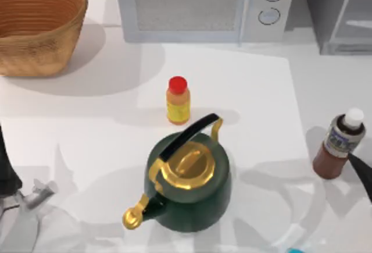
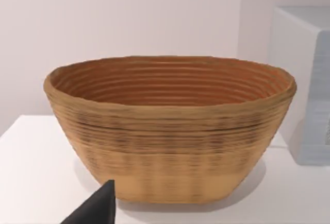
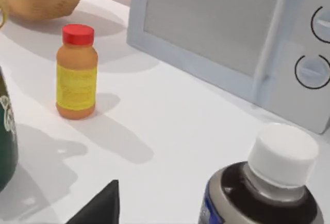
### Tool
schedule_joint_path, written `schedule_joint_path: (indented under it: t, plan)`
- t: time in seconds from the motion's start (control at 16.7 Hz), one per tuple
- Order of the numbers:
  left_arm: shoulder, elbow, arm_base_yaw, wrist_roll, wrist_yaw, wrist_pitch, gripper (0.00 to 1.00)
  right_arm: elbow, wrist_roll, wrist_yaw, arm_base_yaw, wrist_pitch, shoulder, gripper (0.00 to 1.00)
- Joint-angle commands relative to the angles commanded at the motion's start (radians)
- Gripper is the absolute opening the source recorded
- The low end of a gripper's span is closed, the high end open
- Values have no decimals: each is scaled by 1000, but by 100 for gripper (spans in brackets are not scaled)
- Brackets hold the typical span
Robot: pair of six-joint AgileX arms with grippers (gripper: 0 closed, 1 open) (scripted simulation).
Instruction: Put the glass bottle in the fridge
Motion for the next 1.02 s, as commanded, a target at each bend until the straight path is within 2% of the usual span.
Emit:
schedule_joint_path:
  t: [0.18, 0.42, 1.02]
  plan:
    - [0, 0, 0, 0, 0, 0, 100, 36, -41, -120, -72, 139, 266, 100]
    - [0, 0, 0, 0, 0, 0, 100, 66, -68, -193, -125, 211, 473, 100]
    - [0, 0, 0, 0, 0, 0, 100, 82, -64, -208, -127, 207, 510, 100]
